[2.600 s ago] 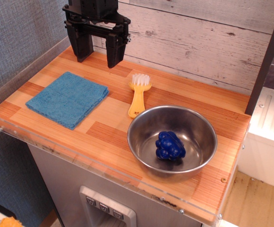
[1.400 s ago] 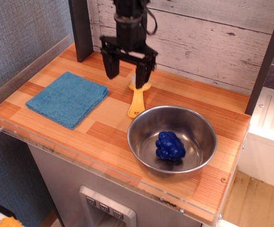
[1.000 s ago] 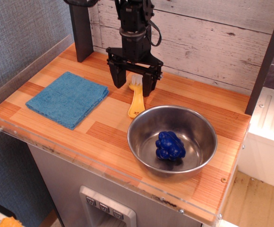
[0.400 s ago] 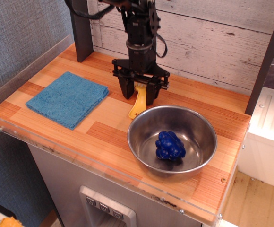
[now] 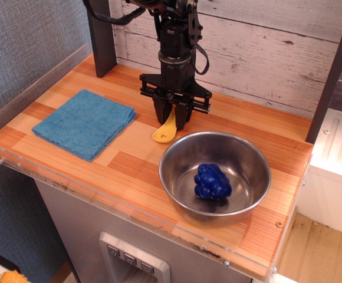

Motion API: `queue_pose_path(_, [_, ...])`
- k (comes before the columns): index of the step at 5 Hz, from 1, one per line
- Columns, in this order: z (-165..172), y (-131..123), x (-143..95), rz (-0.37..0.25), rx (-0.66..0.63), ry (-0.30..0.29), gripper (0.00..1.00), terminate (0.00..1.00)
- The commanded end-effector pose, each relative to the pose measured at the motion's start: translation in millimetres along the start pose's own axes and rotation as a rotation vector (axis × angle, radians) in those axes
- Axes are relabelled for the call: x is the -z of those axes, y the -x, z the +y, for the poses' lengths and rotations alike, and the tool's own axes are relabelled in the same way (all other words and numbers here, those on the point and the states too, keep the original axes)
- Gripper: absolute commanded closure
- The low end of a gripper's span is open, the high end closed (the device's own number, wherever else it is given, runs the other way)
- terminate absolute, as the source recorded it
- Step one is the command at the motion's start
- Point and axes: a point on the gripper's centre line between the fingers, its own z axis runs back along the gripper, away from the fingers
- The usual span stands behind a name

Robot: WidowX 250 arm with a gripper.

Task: Place brush on blue cloth.

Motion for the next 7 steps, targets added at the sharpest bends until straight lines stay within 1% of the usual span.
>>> queue_pose_path(1, [11.0,-13.3,-82.3,-0.151,0.013,0.081,1.00,0.00])
queue_pose_path(2, [33.7,7.2,-114.1,-0.144,0.055,0.044,1.00,0.00])
queue_pose_path(3, [68.4,39.4,-118.6,-0.060,0.127,-0.012,1.00,0.00])
queue_pose_path(4, [92.5,61.6,-109.0,0.001,0.176,-0.028,1.00,0.00])
queue_pose_path(5, [107.0,69.8,-102.4,0.005,0.110,-0.026,1.00,0.00])
queue_pose_path(6, [115.3,65.5,-90.5,-0.004,0.067,-0.052,1.00,0.00])
queue_pose_path(7, [117.5,53.5,-76.6,-0.026,0.047,-0.060,1.00,0.00])
